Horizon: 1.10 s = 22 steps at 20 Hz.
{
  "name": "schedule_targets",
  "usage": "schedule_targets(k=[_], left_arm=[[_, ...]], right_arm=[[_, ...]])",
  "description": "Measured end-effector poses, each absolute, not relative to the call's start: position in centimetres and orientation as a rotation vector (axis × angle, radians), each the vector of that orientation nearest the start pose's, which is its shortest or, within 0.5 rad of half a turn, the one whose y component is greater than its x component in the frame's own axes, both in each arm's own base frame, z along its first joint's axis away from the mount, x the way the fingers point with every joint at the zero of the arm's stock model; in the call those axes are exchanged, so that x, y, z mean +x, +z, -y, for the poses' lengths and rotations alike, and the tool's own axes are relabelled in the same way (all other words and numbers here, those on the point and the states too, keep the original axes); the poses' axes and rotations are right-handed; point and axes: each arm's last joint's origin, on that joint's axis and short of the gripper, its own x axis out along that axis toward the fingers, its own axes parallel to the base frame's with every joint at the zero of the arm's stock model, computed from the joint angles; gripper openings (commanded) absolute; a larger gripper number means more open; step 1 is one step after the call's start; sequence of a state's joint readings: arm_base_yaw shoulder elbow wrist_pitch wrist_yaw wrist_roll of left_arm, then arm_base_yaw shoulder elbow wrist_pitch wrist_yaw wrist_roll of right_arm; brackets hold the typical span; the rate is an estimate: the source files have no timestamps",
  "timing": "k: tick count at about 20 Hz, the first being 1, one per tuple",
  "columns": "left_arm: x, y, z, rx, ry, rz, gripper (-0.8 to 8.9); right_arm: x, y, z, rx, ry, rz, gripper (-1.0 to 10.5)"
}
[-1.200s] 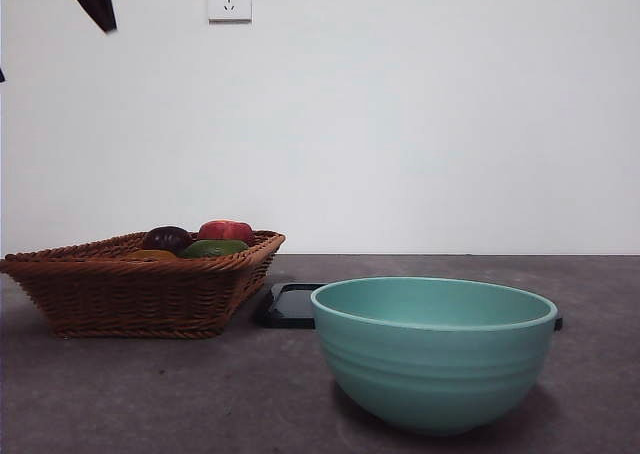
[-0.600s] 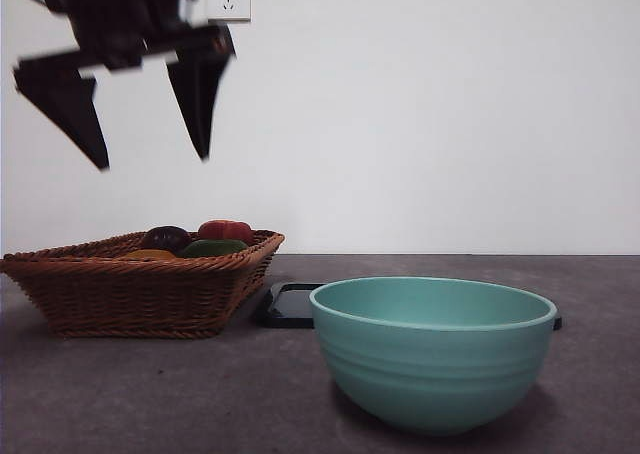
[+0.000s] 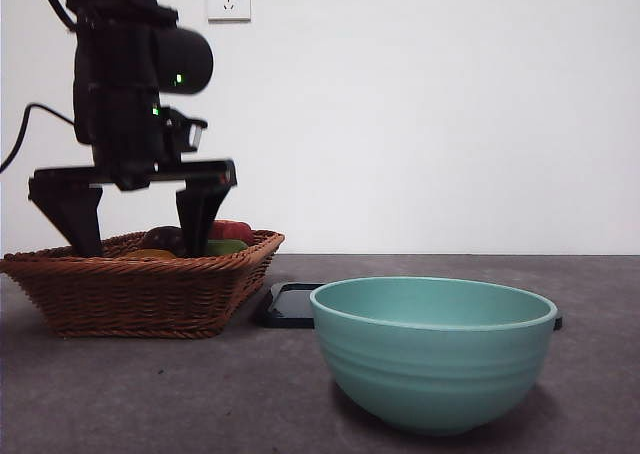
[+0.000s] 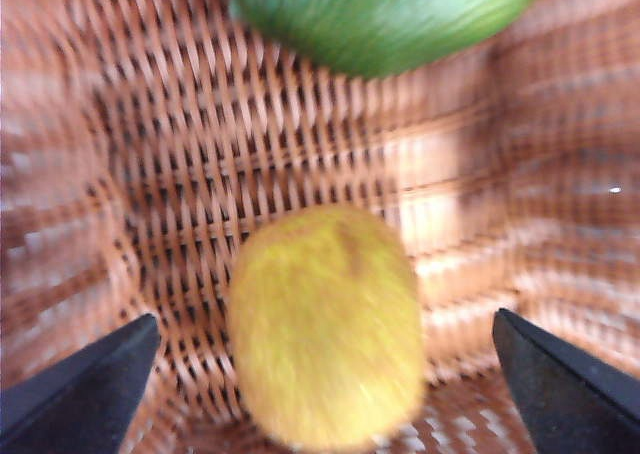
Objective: Pick up the wifruite, put it on the bowl, pick up the plate, put it on desk
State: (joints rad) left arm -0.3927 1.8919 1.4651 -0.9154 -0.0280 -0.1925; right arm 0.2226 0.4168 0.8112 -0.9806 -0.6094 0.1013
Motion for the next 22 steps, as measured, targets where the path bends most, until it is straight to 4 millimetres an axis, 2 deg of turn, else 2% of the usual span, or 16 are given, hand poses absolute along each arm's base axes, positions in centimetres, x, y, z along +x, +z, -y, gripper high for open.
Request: schedule_targets(k=[1,3,6,7,9,10,16,22], left_arm=[[34.6,20.9,14.2,0.122,-0.177,-1.348,5.82],[34.6,20.9,14.3,0.123,-0.178,-1.35,4.86],[34.6,20.5,14.3,0.129,-0.174,-1.376,4.6],[34.7,20.1,14.3,0.133,-0.171,-1.389,4.2],[34.8,19.6,14.3,0.137,-0.169,-1.402,2.67],[34.8,19.6,14.3,0.136,-0.169,-1.401,2.31],[34.8,20.0,14.4,0.147,-0.178,-1.407,2.2],[35.1,24.1,14.5,0.183,-0.209,-1.404,2.2]], right_arm=[[5.3,30.9,-2.9,0.209,0.778,-0.633,5.9],[5.3,30.9,-2.9,0.209,0.778,-0.633,5.9],[5.3,30.9,-2.9,0.209,0.778,-0.633,5.9],[5.3,30.9,-2.9,0.209,0.778,-0.633,5.9],[5.3,30.9,-2.9,0.209,0.778,-0.633,5.9],[5.3,30.9,-2.9,0.209,0.778,-0.633,5.9],[5.3,30.9,-2.9,0.209,0.778,-0.633,5.9],[5.3,30.9,-2.9,0.209,0.778,-0.633,5.9]])
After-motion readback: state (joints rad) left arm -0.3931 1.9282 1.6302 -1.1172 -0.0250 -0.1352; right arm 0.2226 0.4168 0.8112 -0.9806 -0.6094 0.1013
